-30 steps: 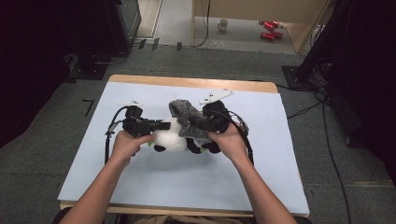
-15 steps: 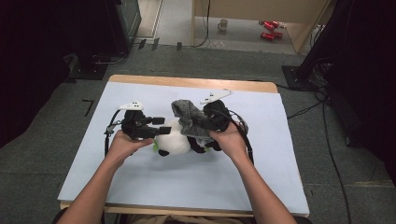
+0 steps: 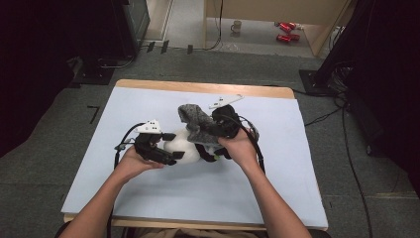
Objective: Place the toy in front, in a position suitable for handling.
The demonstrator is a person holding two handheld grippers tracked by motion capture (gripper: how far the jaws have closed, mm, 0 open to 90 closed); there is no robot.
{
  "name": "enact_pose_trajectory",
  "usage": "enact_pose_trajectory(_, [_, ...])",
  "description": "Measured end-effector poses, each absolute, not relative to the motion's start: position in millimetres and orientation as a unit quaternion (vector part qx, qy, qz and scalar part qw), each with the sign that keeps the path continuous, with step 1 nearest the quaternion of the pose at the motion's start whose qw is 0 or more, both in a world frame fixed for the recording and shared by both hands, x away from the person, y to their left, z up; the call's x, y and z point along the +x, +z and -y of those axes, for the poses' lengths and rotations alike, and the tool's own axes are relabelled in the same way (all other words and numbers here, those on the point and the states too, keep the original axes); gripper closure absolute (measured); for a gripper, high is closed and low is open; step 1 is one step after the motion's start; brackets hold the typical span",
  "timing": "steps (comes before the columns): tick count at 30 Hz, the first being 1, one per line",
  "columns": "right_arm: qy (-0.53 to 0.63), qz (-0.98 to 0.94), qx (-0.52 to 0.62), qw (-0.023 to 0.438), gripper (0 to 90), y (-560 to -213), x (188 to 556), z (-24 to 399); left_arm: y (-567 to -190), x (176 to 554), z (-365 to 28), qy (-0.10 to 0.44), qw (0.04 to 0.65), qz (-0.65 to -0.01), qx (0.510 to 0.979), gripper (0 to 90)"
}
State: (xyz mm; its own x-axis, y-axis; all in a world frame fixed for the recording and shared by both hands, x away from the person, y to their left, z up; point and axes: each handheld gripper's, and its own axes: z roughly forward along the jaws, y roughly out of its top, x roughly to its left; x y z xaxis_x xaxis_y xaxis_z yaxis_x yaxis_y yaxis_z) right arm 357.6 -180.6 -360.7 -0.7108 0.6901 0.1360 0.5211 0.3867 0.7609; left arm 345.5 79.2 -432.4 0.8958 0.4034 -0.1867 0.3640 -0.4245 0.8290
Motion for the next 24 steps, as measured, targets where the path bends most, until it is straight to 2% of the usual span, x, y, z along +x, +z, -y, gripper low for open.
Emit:
enact_pose_trajectory(8, [0.428, -0.822, 0.359, 0.111, 77.6, -349, 355, 182, -441, 350, -79, 0.039, 0.492, -0.238, 0.837, 14.8])
enact_pose_trajectory(20, [0.434, -0.819, 0.36, 0.109, 77.5, -345, 352, 180, -441, 349, -79, 0.045, 0.481, -0.243, 0.841, 49.0])
enact_pose_trajectory(24, [0.435, -0.818, 0.362, 0.105, 77.6, -344, 352, 179, -438, 351, -80, 0.031, 0.478, -0.259, 0.839, 59.5])
